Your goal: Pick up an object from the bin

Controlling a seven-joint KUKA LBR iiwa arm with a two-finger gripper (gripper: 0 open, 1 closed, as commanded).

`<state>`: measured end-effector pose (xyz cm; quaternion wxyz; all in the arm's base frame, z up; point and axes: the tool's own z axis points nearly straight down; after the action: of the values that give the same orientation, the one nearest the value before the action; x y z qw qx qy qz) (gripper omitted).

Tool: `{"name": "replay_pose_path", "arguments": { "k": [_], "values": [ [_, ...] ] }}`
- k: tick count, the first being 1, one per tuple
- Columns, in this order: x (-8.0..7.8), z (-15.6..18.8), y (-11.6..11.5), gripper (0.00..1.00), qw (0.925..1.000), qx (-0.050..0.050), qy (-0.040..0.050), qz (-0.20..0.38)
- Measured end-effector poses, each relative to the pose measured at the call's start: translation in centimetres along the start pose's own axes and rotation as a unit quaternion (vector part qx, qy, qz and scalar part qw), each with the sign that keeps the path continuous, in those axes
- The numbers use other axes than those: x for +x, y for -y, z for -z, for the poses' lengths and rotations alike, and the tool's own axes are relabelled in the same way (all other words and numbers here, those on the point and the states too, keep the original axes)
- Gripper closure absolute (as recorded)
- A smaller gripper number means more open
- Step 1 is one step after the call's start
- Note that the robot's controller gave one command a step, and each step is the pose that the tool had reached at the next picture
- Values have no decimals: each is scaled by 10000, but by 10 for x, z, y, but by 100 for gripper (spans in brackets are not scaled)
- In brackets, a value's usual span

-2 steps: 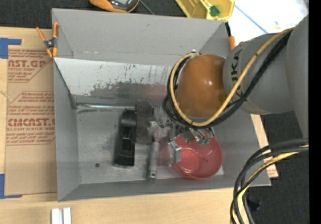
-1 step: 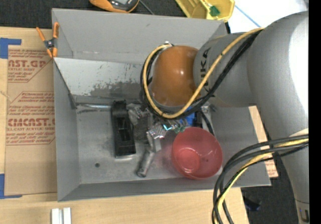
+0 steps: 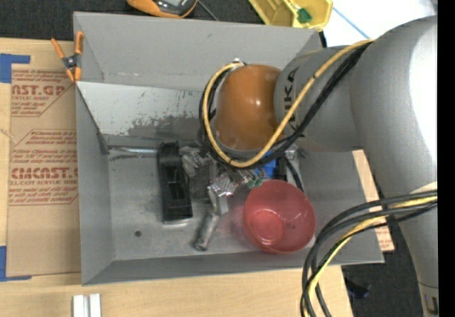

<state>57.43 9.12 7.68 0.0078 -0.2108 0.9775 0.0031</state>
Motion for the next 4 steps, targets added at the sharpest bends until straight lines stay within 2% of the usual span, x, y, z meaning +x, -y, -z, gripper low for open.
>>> {"name": "replay_pose_path", "arguments": {
  "k": [1, 2, 3, 4],
  "values": [
    [-11, 0, 0, 0, 10000, -1, 6, 61],
    [0, -2, 7, 0, 9999, -11, 81, -73],
    [-13, -4, -18, 0, 9927, 14, 57, 1207],
    [-4, -4, 2, 0, 9999, -13, 114, 51]
  ]
}}
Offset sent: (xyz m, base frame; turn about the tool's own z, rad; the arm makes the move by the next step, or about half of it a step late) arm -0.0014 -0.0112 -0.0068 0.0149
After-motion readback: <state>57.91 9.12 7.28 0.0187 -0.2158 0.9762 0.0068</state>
